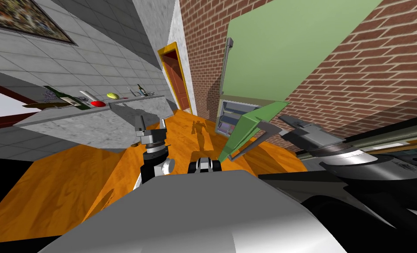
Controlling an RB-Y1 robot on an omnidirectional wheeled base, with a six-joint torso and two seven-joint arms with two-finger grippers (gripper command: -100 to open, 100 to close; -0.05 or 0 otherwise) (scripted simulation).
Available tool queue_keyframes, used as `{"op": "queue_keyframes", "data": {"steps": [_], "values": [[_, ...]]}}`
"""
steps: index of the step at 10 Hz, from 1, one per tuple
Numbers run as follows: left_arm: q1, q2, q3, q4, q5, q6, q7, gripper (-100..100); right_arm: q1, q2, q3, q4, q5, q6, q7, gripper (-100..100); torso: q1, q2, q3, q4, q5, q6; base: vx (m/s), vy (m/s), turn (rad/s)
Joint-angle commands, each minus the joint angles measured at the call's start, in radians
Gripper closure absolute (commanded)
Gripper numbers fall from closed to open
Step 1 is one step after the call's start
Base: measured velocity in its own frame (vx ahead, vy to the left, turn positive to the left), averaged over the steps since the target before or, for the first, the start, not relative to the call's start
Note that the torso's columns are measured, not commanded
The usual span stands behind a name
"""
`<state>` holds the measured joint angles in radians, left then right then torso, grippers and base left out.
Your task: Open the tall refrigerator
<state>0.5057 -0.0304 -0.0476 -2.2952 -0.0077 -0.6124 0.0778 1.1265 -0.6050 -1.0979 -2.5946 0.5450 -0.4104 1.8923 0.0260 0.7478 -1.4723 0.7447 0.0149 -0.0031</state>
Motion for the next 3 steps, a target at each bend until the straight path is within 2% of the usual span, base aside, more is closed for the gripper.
{"op": "queue_keyframes", "data": {"steps": [1,3], "values": [[0.000,0.000,0.000,0.000,0.000,0.000,0.000,0,0.003,0.002,0.002,0.006,0.002,0.003,0.001,0,-0.004,0.000,0.000,0.000,-0.002,0.001,0.004,0.001,0.014],[0.000,0.000,0.000,0.000,0.000,0.000,0.000,0,0.007,0.004,0.004,0.016,0.005,0.007,0.001,0,-0.010,-0.001,0.000,-0.001,-0.005,0.002,0.004,0.000,0.013]]}}
